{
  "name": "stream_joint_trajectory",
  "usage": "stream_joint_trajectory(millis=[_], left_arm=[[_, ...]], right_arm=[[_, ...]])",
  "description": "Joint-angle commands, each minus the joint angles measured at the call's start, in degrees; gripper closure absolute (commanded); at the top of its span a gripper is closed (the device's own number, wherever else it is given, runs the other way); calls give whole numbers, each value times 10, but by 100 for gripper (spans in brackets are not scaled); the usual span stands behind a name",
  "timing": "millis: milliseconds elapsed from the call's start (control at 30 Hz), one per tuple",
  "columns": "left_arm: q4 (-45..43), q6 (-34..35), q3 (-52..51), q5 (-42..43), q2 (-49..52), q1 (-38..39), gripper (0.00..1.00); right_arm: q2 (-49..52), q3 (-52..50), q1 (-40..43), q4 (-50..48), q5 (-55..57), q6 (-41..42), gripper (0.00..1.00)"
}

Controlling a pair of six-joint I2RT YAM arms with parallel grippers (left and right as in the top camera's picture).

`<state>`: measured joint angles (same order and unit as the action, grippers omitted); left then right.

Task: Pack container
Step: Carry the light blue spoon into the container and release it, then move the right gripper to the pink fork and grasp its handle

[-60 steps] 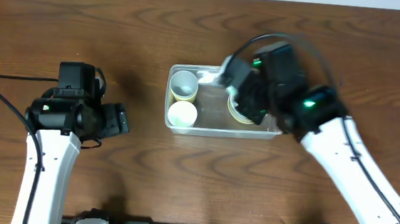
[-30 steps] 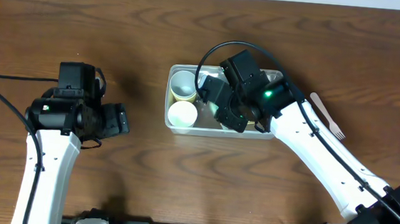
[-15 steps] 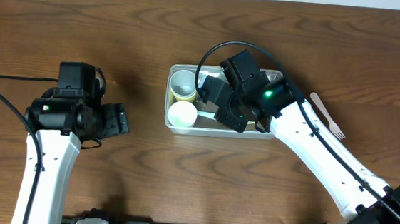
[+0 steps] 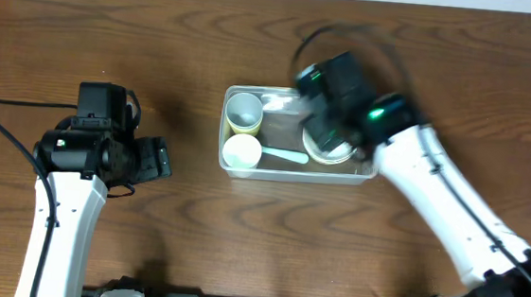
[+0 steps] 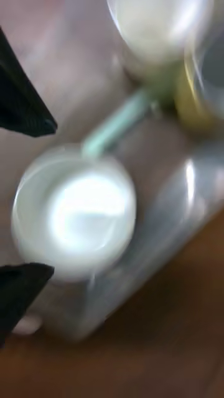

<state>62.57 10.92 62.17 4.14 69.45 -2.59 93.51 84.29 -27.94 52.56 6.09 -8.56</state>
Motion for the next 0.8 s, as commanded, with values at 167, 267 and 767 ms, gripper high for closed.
stream_joint_trajectory(millis=[167,267,767], left_arm=[[1,7,0,0,2,-3,12],[1,8,0,0,2,-3,12],[1,8,0,0,2,-3,12]], right_arm=[[-36,82,271,22,-37,-56,20],[-19,82,352,49,-55,-124,19],[121,-17,442,19,-154,-314,18]])
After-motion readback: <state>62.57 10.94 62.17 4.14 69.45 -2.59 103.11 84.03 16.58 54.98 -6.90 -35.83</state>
